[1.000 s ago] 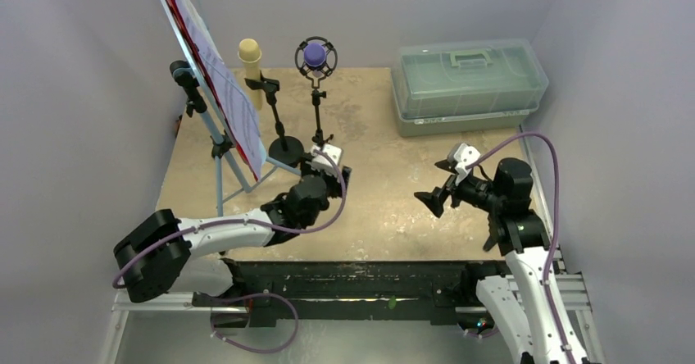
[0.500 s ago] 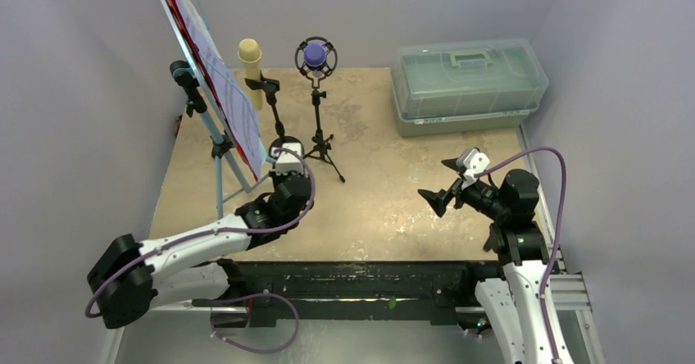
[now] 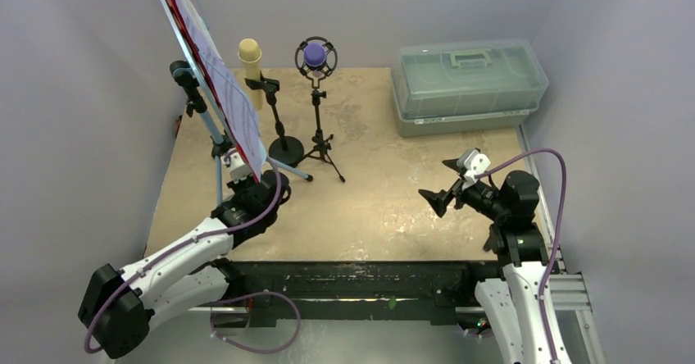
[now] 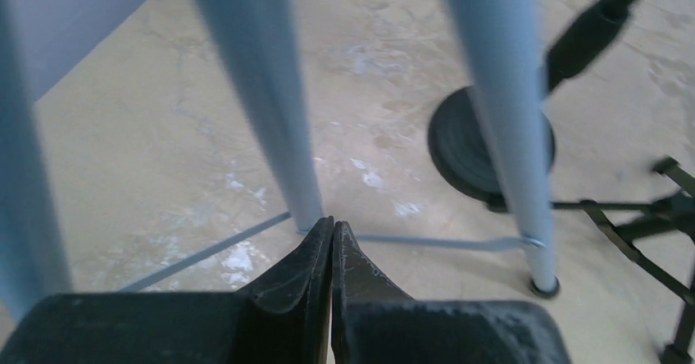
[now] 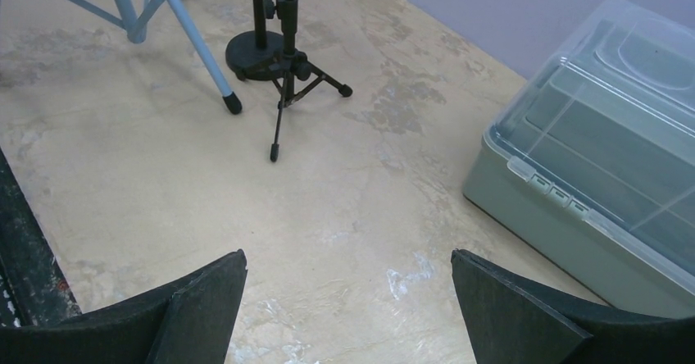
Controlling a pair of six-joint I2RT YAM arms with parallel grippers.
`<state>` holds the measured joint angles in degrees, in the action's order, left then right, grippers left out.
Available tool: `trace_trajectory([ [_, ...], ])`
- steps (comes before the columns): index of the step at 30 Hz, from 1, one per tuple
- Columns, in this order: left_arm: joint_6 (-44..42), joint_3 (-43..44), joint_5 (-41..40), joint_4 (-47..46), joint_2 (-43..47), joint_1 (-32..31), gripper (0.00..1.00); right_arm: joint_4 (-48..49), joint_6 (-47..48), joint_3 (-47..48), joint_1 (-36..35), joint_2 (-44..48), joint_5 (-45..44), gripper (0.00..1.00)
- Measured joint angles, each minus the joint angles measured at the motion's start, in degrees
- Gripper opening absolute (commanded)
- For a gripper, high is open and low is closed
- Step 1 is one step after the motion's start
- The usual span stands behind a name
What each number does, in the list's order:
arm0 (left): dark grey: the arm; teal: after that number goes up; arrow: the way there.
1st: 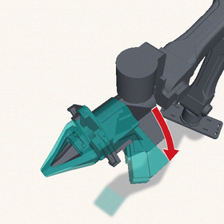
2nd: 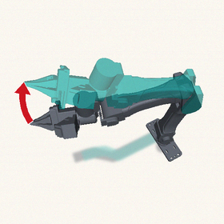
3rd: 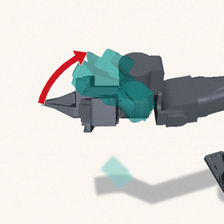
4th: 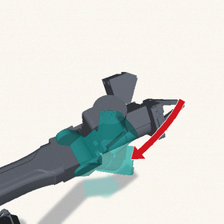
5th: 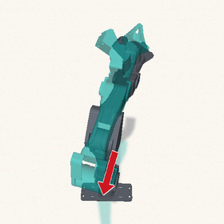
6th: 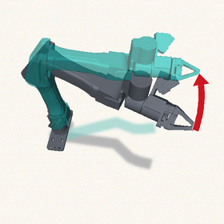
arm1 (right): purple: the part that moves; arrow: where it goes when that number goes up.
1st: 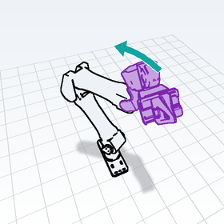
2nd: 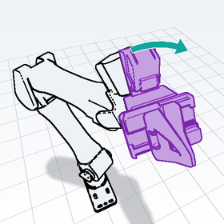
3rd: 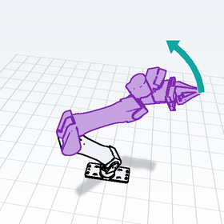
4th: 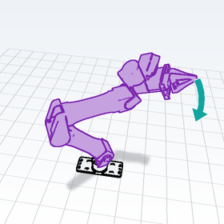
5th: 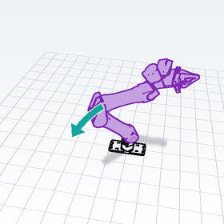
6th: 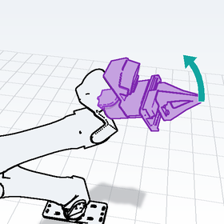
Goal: Pack up the instrument practice props
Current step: Adjust the music stand at the center of the board.
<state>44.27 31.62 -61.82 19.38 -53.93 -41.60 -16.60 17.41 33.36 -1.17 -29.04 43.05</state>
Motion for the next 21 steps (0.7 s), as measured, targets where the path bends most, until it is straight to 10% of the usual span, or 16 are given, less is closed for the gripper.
trace_trajectory([
  [21,1.4,-2.4,1.6,-1.3,4.7,22.9,0.00,0.0,0.2,-0.1,0.0,0.2,0.1,0.99],
])
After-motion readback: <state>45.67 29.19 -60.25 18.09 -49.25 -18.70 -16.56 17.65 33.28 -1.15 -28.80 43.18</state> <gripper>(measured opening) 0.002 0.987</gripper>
